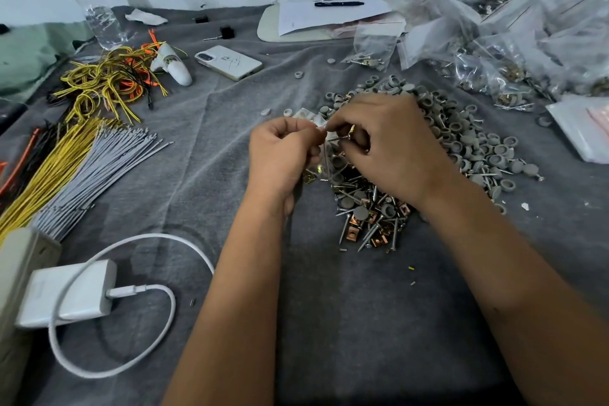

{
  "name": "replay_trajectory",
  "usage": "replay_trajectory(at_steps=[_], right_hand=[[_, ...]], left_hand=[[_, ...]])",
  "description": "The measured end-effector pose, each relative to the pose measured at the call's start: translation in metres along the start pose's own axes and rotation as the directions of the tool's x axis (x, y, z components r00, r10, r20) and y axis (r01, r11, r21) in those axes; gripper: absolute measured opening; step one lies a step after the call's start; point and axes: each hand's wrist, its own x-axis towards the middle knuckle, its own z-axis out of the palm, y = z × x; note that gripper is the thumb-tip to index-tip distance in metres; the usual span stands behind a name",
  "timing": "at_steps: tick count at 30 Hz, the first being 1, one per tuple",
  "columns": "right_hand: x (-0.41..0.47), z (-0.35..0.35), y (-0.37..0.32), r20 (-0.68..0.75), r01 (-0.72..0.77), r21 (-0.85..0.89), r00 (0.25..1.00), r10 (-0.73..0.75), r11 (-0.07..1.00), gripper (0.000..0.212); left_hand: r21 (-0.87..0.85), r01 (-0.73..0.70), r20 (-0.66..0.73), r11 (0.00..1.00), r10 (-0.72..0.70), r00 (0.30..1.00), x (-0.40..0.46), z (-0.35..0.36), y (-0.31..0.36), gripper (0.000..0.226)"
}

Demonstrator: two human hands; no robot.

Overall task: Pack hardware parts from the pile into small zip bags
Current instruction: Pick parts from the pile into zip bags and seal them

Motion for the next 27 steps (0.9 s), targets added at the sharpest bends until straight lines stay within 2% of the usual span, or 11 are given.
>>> replay_trajectory(at_steps=[6, 10, 12, 14, 16, 18, 20, 24, 27], right_hand=[[0.002, 0.001, -0.003, 0.010, -0.003, 0.001, 1.000, 0.003, 1.000, 0.033], [-0.003, -0.005, 0.001, -0.155, -0.012, 0.087, 0.988, 0.025, 0.996, 0.024], [-0.007, -0.009, 0.005, -0.183, -0.018, 0.127, 0.982, 0.041, 0.992, 0.017], [-0.010, -0.015, 0.012, -0.085, -0.040, 0.139, 0.995, 0.052, 0.989, 0.013], [-0.012, -0.016, 0.017, 0.123, -0.058, 0.081, 0.991, 0.047, 0.995, 0.011], [-0.013, -0.013, 0.017, 0.305, -0.037, -0.019, 0.951, 0.042, 0.999, 0.011], [-0.013, -0.008, 0.013, 0.415, -0.034, -0.097, 0.907, 0.072, 0.995, 0.018], [-0.012, -0.004, 0.006, 0.483, -0.012, -0.204, 0.869, 0.111, 0.979, 0.030], [-0.012, -0.004, 0.004, 0.495, -0.018, -0.215, 0.860, 0.125, 0.976, 0.034]], left_hand=[[-0.032, 0.024, -0.029, 0.999, -0.025, 0.999, 0.003, -0.002, 0.000, 0.018], [-0.026, 0.050, -0.054, 0.998, -0.052, 0.997, 0.003, -0.003, 0.001, 0.012], [-0.035, 0.043, -0.081, 0.998, -0.046, 0.996, 0.003, -0.004, 0.002, 0.012], [-0.053, 0.002, -0.106, 0.999, -0.008, 0.994, 0.004, -0.004, 0.003, 0.012], [-0.055, -0.032, -0.123, 0.998, 0.025, 0.992, 0.004, -0.005, 0.004, 0.013], [-0.052, -0.044, -0.129, 0.998, 0.037, 0.991, 0.004, -0.005, 0.003, 0.013], [-0.047, -0.044, -0.126, 0.998, 0.038, 0.991, 0.005, -0.005, 0.002, 0.013], [-0.051, -0.045, -0.125, 0.998, 0.038, 0.991, 0.005, -0.005, 0.001, 0.013], [-0.055, -0.049, -0.125, 0.997, 0.041, 0.991, 0.006, -0.004, -0.001, 0.012]])
